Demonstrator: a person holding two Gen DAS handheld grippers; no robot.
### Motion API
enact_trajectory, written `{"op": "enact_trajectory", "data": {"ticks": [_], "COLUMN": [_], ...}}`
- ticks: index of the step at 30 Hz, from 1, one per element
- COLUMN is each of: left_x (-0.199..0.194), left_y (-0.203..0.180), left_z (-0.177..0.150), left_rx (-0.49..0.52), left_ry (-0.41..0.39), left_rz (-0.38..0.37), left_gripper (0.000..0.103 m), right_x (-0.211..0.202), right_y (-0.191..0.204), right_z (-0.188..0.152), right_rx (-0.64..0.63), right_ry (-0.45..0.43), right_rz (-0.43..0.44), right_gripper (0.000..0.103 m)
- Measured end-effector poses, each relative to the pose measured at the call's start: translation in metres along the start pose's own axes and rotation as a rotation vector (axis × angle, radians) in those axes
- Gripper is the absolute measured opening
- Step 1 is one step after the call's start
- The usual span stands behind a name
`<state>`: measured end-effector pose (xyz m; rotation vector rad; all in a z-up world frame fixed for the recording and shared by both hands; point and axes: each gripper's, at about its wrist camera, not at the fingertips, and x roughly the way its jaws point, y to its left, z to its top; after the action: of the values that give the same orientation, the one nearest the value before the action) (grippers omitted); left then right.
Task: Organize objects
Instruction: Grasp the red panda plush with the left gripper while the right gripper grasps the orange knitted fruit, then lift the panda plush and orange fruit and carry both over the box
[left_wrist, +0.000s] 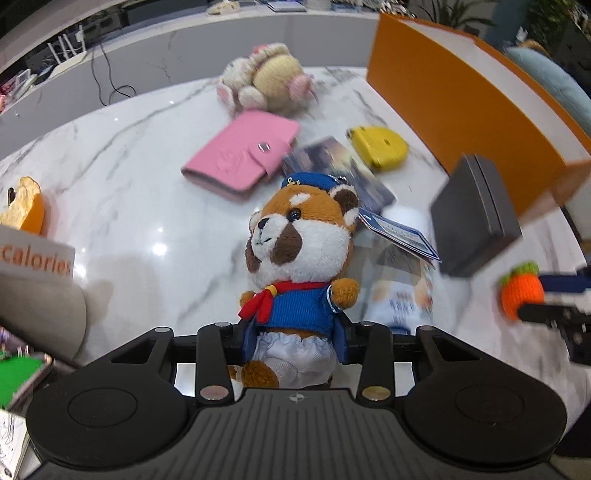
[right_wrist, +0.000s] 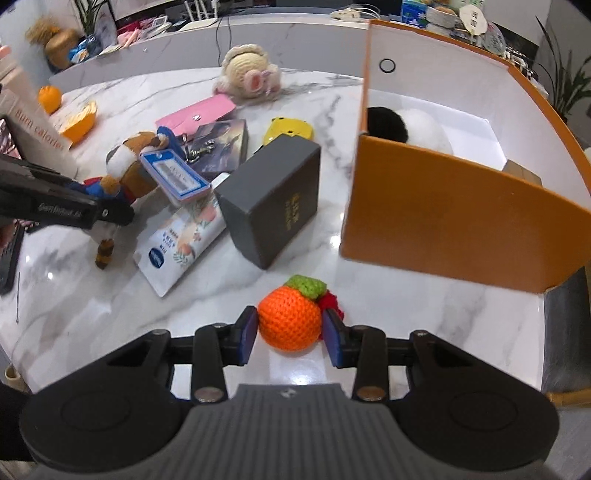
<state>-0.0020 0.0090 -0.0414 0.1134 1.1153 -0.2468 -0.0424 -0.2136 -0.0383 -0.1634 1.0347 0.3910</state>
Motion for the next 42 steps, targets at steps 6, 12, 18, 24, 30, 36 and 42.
{"op": "enact_trajectory", "data": {"ticks": [6, 12, 18, 24, 30, 36, 42], "left_x": [-0.002, 0.003, 0.017, 0.012, 0.006, -0.009, -0.031], "left_y": [-0.005, -0.013, -0.009, 0.004, 0.007, 0.009, 0.007], "left_z": [0.002, 0.008, 0.011, 0.01, 0.005, -0.001, -0.008], "left_rx": [0.023, 0.029, 0.0, -0.059, -0.086, -0.106, -0.113], "left_ry": [-0.034, -0.043, -0.036, -0.062, -0.068, -0.102, -0.122], "left_rz": [-0.004, 0.012, 0.021, 0.001, -0.032, -0.042, -0.03], "left_gripper": [0.051, 0.066, 0.059, 0.046, 0.044, 0.044, 0.044], "right_x": [0.003, 0.01, 0.026, 0.018, 0.001, -0.027, -0.077], "right_y": [0.004, 0.004, 0.003, 0.003, 0.002, -0.001, -0.018], "right_z": [0.005, 0.005, 0.003, 0.004, 0.012, 0.026, 0.06], "right_rx": [-0.013, 0.0, 0.004, 0.012, 0.033, 0.068, 0.121], "right_ry": [0.004, 0.004, 0.055, 0.039, -0.008, -0.079, -0.22], "right_rz": [-0.002, -0.031, -0.072, -0.051, -0.025, 0.021, 0.037], "right_gripper": [0.042, 0.053, 0.05, 0.048, 0.048, 0.048, 0.048]}}
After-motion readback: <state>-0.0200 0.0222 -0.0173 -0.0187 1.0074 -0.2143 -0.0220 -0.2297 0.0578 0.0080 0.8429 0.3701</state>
